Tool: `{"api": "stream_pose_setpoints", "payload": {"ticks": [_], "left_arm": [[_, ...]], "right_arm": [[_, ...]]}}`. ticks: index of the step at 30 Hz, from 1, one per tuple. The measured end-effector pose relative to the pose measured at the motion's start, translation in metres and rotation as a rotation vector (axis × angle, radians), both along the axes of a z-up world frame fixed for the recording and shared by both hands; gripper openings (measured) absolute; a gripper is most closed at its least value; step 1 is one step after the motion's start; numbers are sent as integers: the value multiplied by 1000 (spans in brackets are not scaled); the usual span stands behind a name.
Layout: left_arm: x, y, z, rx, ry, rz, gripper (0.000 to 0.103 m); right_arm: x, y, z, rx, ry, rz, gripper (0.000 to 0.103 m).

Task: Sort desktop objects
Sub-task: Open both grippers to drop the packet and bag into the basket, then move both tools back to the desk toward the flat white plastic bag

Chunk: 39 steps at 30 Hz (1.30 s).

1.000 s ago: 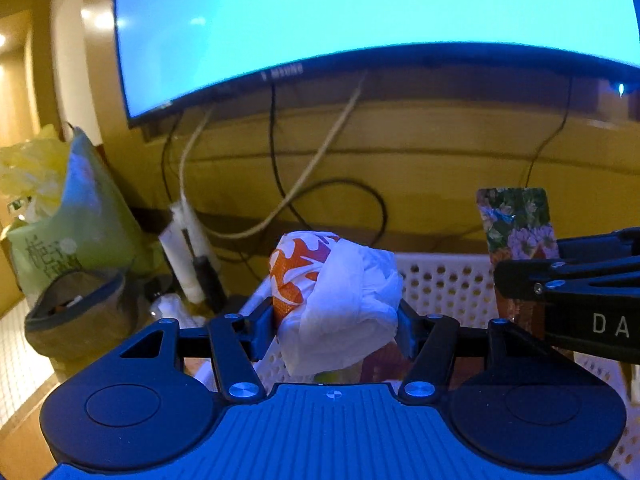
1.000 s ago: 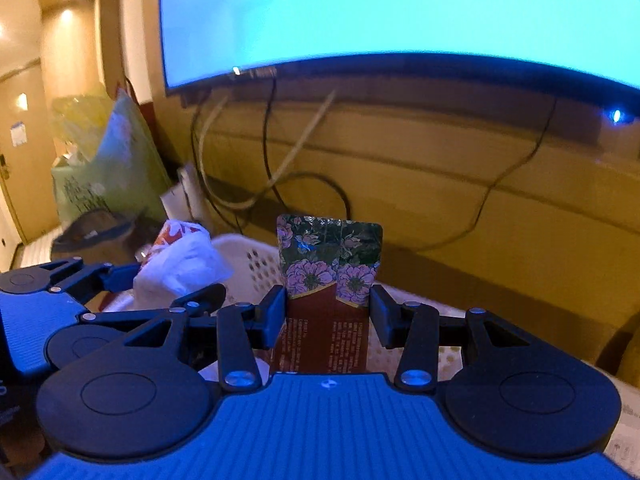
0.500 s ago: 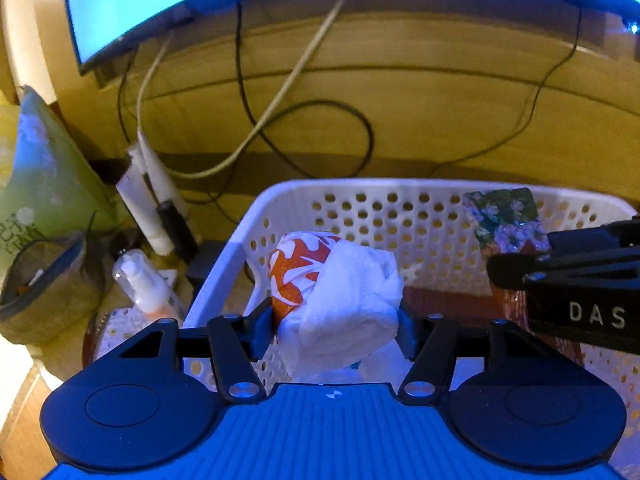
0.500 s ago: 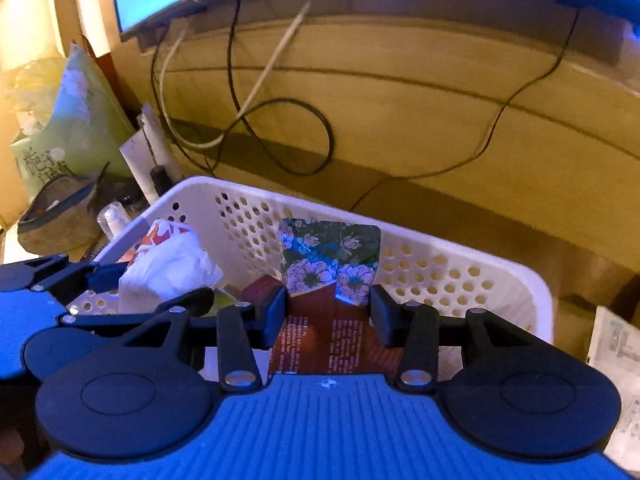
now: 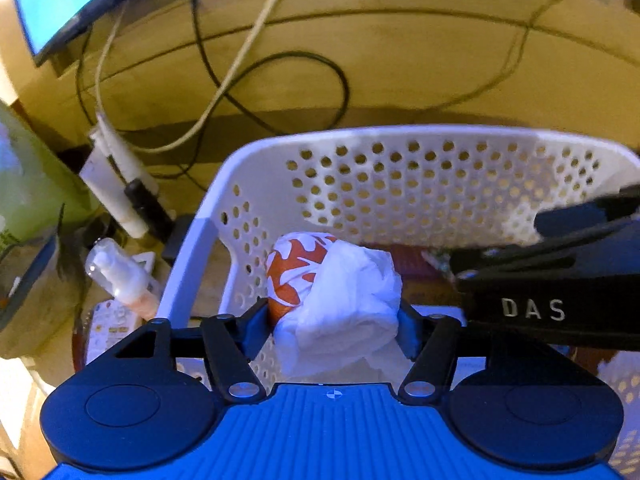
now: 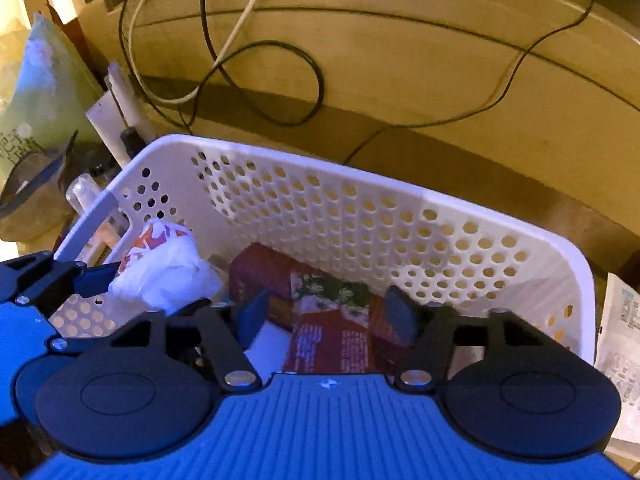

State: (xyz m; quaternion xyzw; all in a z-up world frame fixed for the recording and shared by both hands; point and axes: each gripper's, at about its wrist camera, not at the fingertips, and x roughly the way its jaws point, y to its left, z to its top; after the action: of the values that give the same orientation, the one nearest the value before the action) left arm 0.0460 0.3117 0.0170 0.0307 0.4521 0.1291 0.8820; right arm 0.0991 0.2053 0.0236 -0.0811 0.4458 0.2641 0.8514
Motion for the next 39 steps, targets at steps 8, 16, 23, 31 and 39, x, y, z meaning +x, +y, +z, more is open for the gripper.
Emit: {"api": "stream_pose_setpoints", "payload": {"ticks": [8, 16, 23, 31, 39], "left_arm": [[2, 0, 7, -27, 12, -38, 101], [-7, -6, 23, 7, -48, 8, 102], [-28, -32, 48, 13, -170, 44, 103], [-48, -109, 61, -12, -267, -75, 103], [-55, -204, 47, -4, -298, -274, 103]], "right_arm": [[-5, -6, 6, 14, -25, -14, 85], [-17, -31, 28, 104, -118, -31, 85], [-50, -75, 48, 186, -322, -61, 88], [-78, -152, 52, 176, -463, -131, 89], [-89, -239, 35, 128, -451, -267, 90]]}}
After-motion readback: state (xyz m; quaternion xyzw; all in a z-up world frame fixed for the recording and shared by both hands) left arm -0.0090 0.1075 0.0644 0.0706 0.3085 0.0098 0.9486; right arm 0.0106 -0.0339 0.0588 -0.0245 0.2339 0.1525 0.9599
